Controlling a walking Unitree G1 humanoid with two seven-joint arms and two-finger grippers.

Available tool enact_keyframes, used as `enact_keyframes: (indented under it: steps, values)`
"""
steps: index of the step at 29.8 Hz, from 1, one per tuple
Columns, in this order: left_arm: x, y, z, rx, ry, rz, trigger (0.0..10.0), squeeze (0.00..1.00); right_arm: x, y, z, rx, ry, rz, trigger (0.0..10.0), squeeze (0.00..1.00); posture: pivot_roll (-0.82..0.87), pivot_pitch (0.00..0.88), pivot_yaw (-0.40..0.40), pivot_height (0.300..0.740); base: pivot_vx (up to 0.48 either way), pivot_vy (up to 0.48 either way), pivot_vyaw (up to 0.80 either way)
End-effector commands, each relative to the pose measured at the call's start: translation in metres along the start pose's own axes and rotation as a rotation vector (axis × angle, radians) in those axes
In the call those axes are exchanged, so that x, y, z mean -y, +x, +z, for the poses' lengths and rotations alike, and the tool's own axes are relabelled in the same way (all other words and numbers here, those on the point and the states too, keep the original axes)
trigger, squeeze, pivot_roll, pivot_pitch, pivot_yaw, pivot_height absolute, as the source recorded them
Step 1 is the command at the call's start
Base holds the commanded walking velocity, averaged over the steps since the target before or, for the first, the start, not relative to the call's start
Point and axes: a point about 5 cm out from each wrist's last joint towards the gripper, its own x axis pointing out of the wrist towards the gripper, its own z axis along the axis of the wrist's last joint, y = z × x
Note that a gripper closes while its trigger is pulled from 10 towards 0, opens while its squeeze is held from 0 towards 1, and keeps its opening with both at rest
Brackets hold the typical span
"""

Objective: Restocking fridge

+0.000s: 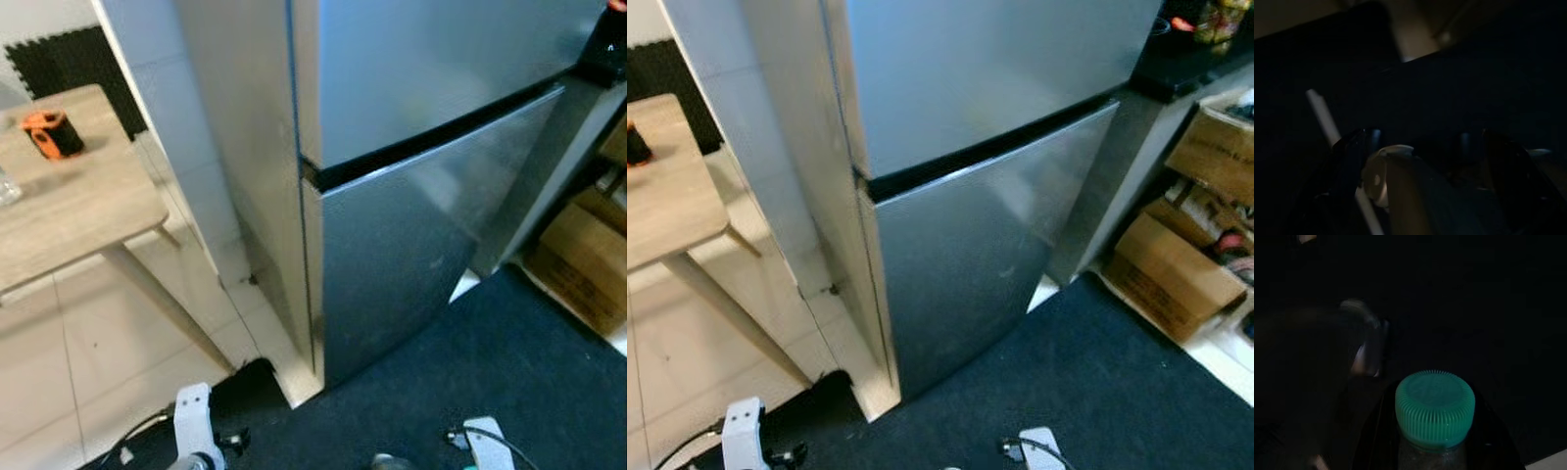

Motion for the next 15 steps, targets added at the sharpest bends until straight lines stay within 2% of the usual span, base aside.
enact_keyframes:
  steps: [1,3,4,7,8,10,11,13,15]
  values:
    - [0.005,0.005,0.022,0.087,-0.011,-0.016,10.0,0.00,0.001,-0.001,-0.005,-0.018,-0.009,-0.003,10.0,0.00,-0.08,0.083,0.010,0.740,0.000,0.000,0.00]
    - [0.010,0.008,0.051,0.189,-0.029,-0.045,10.0,0.00,0.002,-0.001,-0.005,-0.018,-0.012,-0.001,10.0,0.00,-0.08,0.086,0.007,0.740,0.000,0.000,0.00]
    - [0.010,0.008,0.051,0.189,-0.029,-0.045,10.0,0.00,0.002,-0.001,-0.005,-0.018,-0.012,-0.001,10.0,0.00,-0.08,0.086,0.007,0.740,0.000,0.000,0.00]
    - [0.015,0.008,0.097,0.351,-0.043,-0.108,10.0,0.00,0.001,-0.001,-0.004,-0.016,-0.012,0.001,10.0,0.00,-0.08,0.087,0.007,0.740,0.000,0.000,0.00]
    - [0.015,0.008,0.097,0.351,-0.043,-0.108,10.0,0.00,0.001,-0.001,-0.004,-0.016,-0.012,0.001,10.0,0.00,-0.08,0.087,0.007,0.740,0.000,0.000,0.00]
    - [0.017,0.004,0.126,0.450,-0.027,-0.162,10.0,0.00,0.001,-0.001,-0.004,-0.015,-0.013,0.003,10.0,0.00,-0.08,0.090,0.007,0.740,0.000,0.000,0.00]
    - [0.017,0.004,0.126,0.450,-0.027,-0.162,10.0,0.00,0.001,-0.001,-0.004,-0.015,-0.013,0.003,10.0,0.00,-0.08,0.090,0.007,0.740,0.000,0.000,0.00]
    - [0.019,-0.006,0.165,0.586,0.014,-0.226,10.0,0.00,0.001,-0.001,-0.005,-0.017,-0.014,0.004,10.0,0.00,-0.07,0.095,0.008,0.740,0.000,0.000,0.00]
    - [0.019,-0.006,0.165,0.586,0.014,-0.226,10.0,0.00,0.001,-0.001,-0.005,-0.017,-0.014,0.004,10.0,0.00,-0.07,0.095,0.008,0.740,0.000,0.000,0.00]
